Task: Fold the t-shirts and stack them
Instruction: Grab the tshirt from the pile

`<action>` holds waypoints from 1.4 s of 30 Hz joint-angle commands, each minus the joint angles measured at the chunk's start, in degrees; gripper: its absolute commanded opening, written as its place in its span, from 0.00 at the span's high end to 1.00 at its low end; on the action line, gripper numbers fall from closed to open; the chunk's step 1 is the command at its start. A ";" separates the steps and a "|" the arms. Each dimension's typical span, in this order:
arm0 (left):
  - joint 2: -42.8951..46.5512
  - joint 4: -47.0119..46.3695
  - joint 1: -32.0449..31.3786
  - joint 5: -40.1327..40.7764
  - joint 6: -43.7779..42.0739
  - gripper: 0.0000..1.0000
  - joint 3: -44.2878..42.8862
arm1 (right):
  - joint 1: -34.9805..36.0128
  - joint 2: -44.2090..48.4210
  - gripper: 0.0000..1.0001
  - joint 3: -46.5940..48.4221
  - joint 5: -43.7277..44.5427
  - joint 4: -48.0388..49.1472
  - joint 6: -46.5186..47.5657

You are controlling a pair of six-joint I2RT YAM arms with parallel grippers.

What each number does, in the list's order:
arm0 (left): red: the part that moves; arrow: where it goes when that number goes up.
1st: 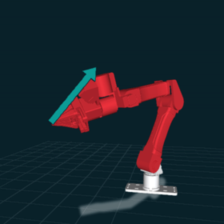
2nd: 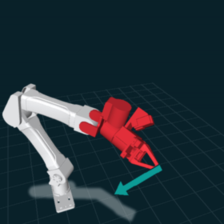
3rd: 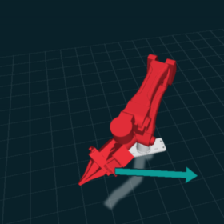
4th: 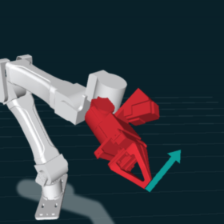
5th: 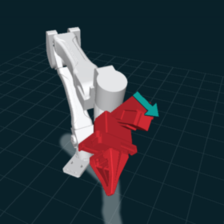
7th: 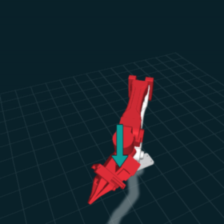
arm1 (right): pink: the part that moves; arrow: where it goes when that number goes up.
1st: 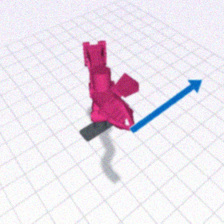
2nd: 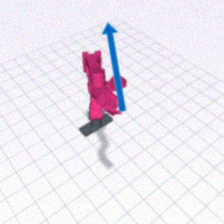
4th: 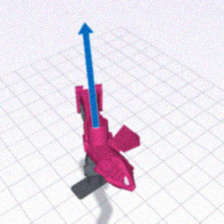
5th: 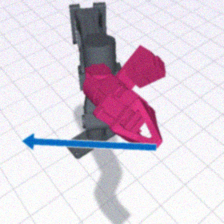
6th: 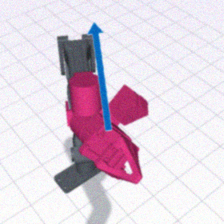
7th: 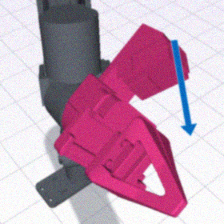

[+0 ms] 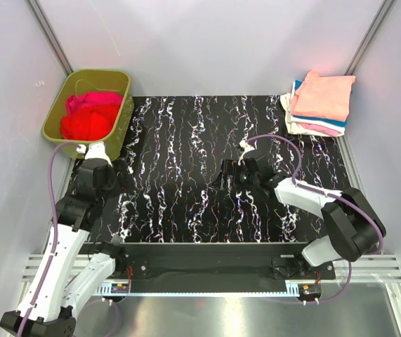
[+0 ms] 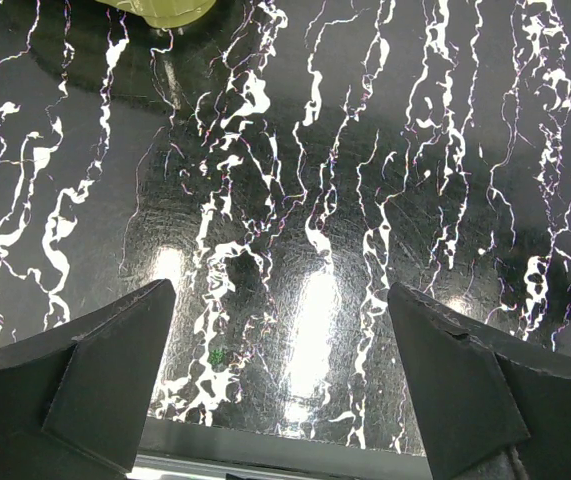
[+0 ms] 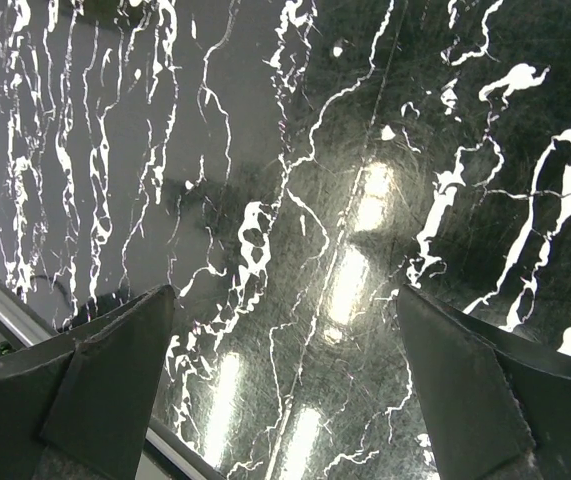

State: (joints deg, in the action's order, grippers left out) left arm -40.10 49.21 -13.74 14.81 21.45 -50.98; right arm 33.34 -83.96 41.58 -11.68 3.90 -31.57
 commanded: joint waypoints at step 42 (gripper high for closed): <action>-61.83 -7.46 24.45 -5.90 -0.54 0.08 -57.19 | 0.14 -1.38 0.00 2.01 -0.80 0.76 0.28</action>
State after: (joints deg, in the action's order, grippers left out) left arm -96.95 43.57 7.81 17.19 20.01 -102.08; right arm 33.34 -84.75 41.67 -11.70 3.62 -31.57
